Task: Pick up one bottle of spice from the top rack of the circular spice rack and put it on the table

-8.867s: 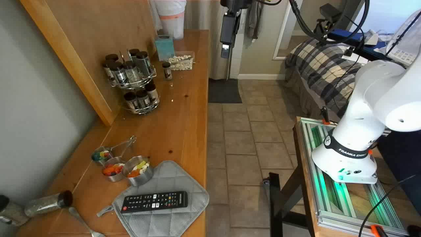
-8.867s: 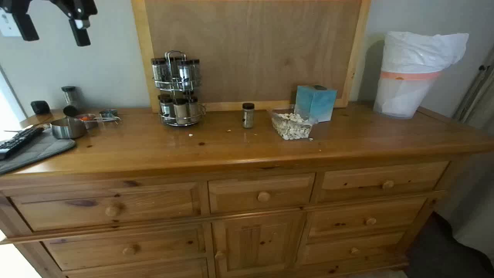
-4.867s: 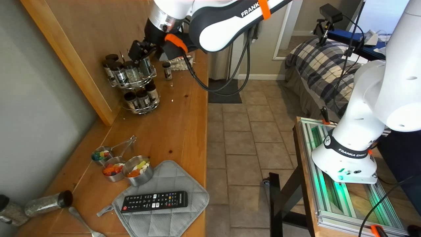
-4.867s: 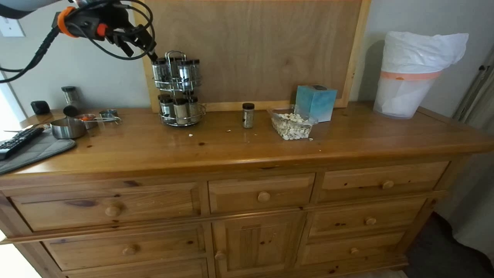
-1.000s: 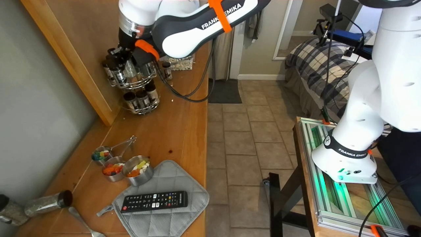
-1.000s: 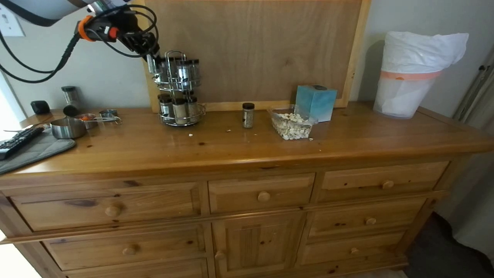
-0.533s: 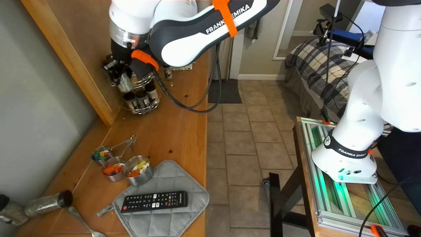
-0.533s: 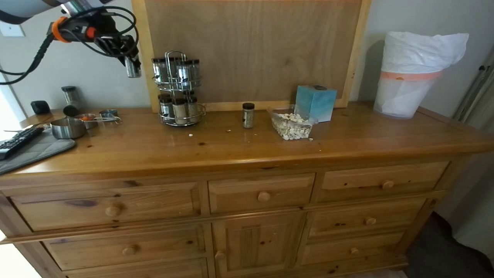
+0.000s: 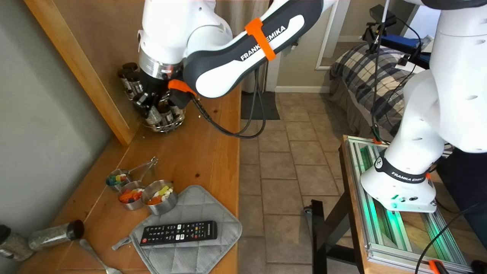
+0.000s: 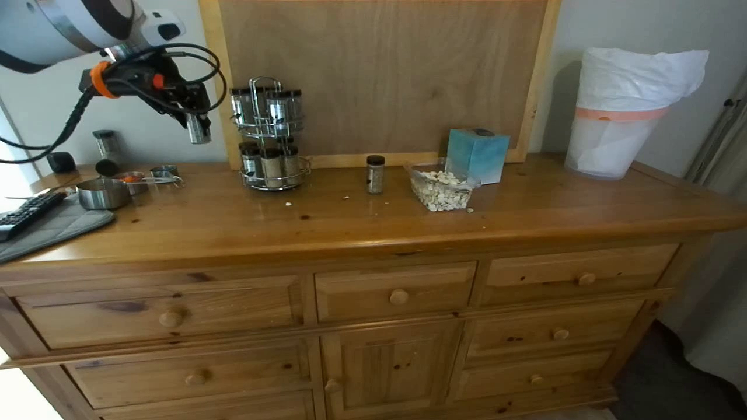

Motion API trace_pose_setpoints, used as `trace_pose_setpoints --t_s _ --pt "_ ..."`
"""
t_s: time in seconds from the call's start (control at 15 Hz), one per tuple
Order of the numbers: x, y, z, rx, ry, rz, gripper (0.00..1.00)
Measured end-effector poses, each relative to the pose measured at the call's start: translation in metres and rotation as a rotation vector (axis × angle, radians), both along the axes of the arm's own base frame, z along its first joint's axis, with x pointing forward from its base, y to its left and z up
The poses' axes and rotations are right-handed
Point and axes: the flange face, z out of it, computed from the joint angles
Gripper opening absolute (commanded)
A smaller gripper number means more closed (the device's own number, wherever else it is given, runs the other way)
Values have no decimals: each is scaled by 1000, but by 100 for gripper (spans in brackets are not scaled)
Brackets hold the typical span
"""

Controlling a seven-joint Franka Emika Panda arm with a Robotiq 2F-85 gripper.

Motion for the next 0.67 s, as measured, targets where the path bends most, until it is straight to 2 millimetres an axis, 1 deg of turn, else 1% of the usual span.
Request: trace_pose_setpoints --t_s 0.07,0.2,0.27,0.47,0.53,0.67 --pt "0 -3 -9 7 -5 29 48" --pt "1 -7 -25 52 2 63 48" --pt "2 -8 -29 62 3 71 48" --pt "2 -7 -29 67 2 74 48" --pt "2 -6 -29 67 2 75 23" --pt "2 -6 -30 66 2 75 23"
